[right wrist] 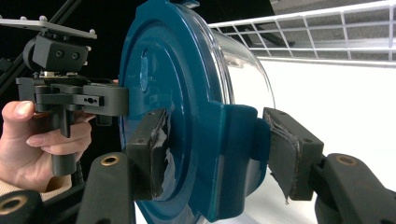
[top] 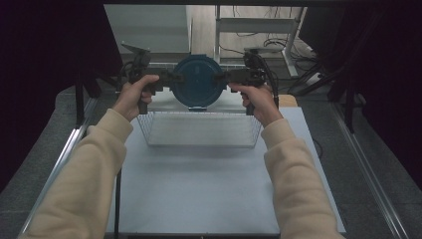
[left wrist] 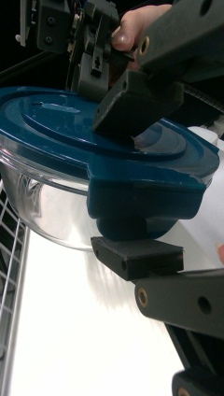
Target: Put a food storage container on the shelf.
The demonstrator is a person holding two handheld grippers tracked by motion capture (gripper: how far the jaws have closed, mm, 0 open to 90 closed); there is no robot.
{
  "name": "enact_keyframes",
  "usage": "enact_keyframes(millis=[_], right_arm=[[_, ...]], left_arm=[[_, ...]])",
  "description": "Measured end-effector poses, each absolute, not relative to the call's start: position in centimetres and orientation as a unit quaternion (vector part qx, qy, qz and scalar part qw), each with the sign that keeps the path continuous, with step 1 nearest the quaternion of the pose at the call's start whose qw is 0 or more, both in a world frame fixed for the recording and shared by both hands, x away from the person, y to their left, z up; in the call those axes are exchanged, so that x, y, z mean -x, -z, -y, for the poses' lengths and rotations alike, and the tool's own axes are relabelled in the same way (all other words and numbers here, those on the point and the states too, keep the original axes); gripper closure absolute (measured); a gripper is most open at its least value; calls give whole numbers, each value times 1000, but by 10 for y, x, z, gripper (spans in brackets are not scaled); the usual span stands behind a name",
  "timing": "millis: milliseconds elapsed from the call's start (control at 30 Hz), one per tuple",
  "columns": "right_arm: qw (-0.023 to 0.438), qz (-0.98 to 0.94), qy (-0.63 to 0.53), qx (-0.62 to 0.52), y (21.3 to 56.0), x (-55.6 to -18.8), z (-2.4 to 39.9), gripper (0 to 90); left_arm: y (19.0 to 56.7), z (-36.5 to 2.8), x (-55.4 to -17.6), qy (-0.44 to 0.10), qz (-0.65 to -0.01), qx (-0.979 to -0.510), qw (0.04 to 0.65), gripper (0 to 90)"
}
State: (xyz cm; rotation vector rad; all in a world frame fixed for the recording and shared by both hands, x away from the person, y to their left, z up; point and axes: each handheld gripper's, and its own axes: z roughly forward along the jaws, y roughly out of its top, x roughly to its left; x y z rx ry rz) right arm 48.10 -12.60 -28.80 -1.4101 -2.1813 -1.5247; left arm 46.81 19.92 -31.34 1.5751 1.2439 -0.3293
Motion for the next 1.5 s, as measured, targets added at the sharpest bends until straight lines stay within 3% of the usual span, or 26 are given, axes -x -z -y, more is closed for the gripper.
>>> enact_keyframes(millis=[900, 1000, 1067, 1100, 1233, 1333, 1500], right_arm=[[151, 646, 519, 538, 325, -524, 135, 372], [147, 645, 520, 540, 326, -523, 135, 367], [138, 645, 521, 543, 325, -520, 133, 322], [121, 647, 518, 547, 322, -514, 131, 225], [79, 657, 511, 549, 309, -496, 134, 185], [44, 675, 515, 526, 298, -476, 138, 165], [8, 698, 510, 502, 296, -450, 146, 169]], left_arm=[[344, -204, -503, 186, -563, -583, 555, 421], [345, -203, -502, 185, -560, -585, 556, 404], [344, -201, -501, 176, -561, -590, 553, 347], [342, -201, -499, 157, -564, -595, 550, 312], [331, -204, -483, 95, -558, -617, 547, 284], [316, -207, -451, 19, -538, -646, 542, 268], [316, -208, -414, 4, -513, -654, 556, 263]])
